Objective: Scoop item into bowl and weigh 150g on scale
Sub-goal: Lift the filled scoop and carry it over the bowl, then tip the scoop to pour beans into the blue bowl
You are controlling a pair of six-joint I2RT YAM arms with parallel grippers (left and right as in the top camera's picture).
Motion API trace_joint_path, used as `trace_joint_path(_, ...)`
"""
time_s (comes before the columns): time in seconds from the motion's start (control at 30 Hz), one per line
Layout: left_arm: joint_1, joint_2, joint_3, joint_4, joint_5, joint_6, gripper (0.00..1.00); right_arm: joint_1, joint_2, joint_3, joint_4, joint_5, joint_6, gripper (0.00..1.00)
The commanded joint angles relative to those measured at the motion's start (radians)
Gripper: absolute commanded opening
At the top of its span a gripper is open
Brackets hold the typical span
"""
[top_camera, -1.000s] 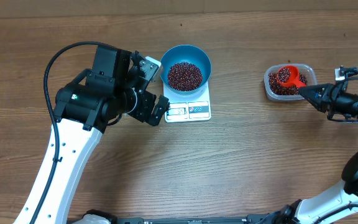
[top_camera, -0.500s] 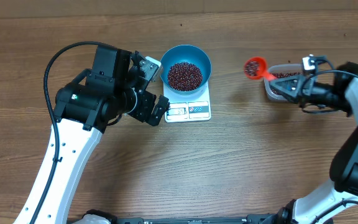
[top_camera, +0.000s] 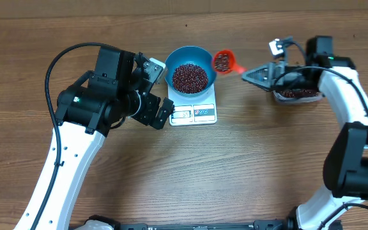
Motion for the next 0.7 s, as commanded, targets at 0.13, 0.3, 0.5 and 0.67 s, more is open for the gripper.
trace_joint_path(0.13, -0.003, -0.005, 0.019, 0.0, 0.008, 0.019, 1.0, 0.114, 0.006, 0.033, 0.166, 0.189, 0.267, 0.04)
trace_joint_path(0.3, -0.003, -0.005, 0.019, 0.0, 0.008, 0.019, 1.0, 0.188, 0.006, 0.085, 0.166, 0.366, 0.285, 0.04)
trace_joint_path(0.5, -0.003, -0.005, 0.019, 0.0, 0.008, 0.019, 1.0, 0.302, 0.005, 0.189, 0.099, 0.635, 0.251, 0.04)
trace_joint_path(0.67, -0.003, -0.005, 0.019, 0.0, 0.008, 0.019, 1.0, 0.405, 0.005, 0.296, 0.006, 0.951, 0.243, 0.04)
